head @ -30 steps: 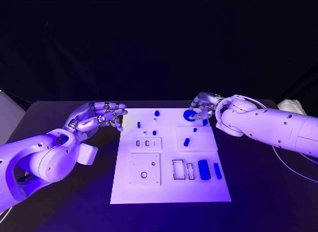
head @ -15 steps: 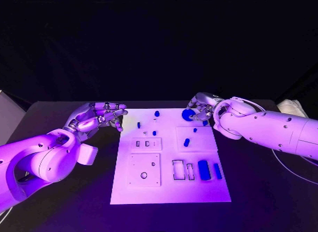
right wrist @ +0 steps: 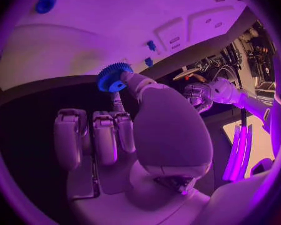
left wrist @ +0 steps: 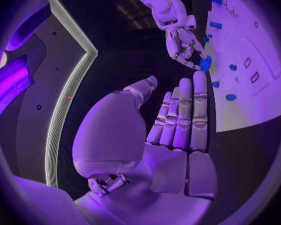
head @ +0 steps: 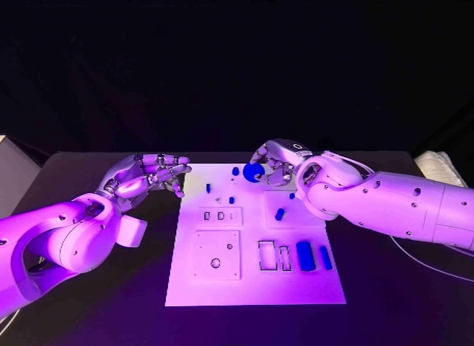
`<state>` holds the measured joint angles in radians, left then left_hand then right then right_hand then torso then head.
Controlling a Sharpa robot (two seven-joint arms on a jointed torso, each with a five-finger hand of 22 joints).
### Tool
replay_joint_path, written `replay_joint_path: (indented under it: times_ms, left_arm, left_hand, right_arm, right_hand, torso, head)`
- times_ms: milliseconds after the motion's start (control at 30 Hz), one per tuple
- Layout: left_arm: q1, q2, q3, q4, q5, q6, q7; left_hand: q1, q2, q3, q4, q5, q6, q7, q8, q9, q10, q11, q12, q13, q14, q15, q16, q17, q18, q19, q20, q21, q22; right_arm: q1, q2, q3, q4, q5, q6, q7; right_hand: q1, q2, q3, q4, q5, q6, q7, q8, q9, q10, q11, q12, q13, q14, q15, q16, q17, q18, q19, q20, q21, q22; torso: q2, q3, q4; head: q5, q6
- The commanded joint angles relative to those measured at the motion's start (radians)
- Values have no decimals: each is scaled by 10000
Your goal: Assemble the parts on the task board
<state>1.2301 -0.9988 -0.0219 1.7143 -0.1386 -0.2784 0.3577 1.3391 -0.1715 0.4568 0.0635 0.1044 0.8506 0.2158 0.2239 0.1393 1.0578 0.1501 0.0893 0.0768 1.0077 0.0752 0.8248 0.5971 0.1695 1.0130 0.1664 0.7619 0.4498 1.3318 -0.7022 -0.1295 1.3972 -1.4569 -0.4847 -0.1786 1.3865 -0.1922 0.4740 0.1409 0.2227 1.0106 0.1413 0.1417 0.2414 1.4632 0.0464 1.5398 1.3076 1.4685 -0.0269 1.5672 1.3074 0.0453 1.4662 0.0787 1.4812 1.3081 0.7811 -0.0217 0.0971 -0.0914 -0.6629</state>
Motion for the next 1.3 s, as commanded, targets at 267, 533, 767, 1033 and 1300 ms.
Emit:
replay_joint_path:
  times_ms: [267, 533, 767, 1033, 1300]
  left_arm:
    - [9, 50, 7, 20, 29, 183, 53]
    - [10, 73, 7, 22, 29, 190, 45]
    - [11, 125, 8, 26, 29, 192, 21]
    - [11, 143, 8, 18, 29, 193, 11]
    - [11, 136, 8, 19, 29, 191, 4]
  left_hand:
    - [85, 4, 63, 27, -58, -38, -2, -29, 17, -82, 8, 50, 13, -43, 5, 51, -15, 135, -87, -16, 65, 20]
    - [85, 4, 63, 27, -58, -38, -2, -29, 17, -82, 8, 50, 13, -43, 5, 51, -15, 135, -87, -16, 65, 20]
    - [85, 4, 63, 27, -58, -38, -2, -29, 17, -82, 8, 50, 13, -43, 5, 51, -15, 135, -87, -16, 65, 20]
    - [85, 4, 63, 27, -58, -38, -2, -29, 17, -82, 8, 50, 13, -43, 5, 51, -15, 135, -87, -16, 65, 20]
    - [85, 4, 63, 27, -58, -38, -2, -29, 17, -82, 8, 50, 13, -43, 5, 51, -15, 135, -87, -16, 65, 20]
  right_arm:
    - [-46, 884, -16, -463, -887, -137, -206]
    - [-140, 1436, -49, -1072, -977, -42, -180]
    - [-266, 1788, -92, -1454, -1005, 134, -172]
    - [-356, 1955, -127, -1678, -1013, 231, -280]
    - [-380, 2025, -147, -1929, -1043, 305, -412]
  right_hand:
    - [-182, -42, 130, -44, -135, 347, -205, 508, 1203, 846, -70, 31, 2375, 1023, -69, 36, 2634, -181, 585, -85, 47, 1641]
    - [-199, -55, 146, -53, -152, 323, -201, 501, 1199, 844, -66, 28, 2373, 1023, -66, 36, 2634, -185, 590, -84, 56, 1653]
    - [-215, -68, 158, -62, -160, 303, -195, 494, 1196, 846, -62, 29, 2374, 1023, -63, 36, 2634, -186, 593, -83, 61, 1659]
    - [-236, -74, 169, -63, -169, 285, -188, 487, 1193, 842, -57, 23, 2370, 1023, -59, 36, 2634, -182, 586, -81, 48, 1644]
    - [-266, -84, 180, -63, -181, 265, -180, 482, 1191, 830, -51, 9, 2357, 1023, -52, 36, 2634, -182, 586, -78, 48, 1645]
  torso:
    - [13, -15, 19]
    - [17, -6, 14]
    - [19, 6, 31]
    - [14, 4, 25]
    - [17, 4, 2]
  head:
    - [48, 6]
    - [130, -28]
    - [117, -59]
    - [120, -112]
    - [126, -122]
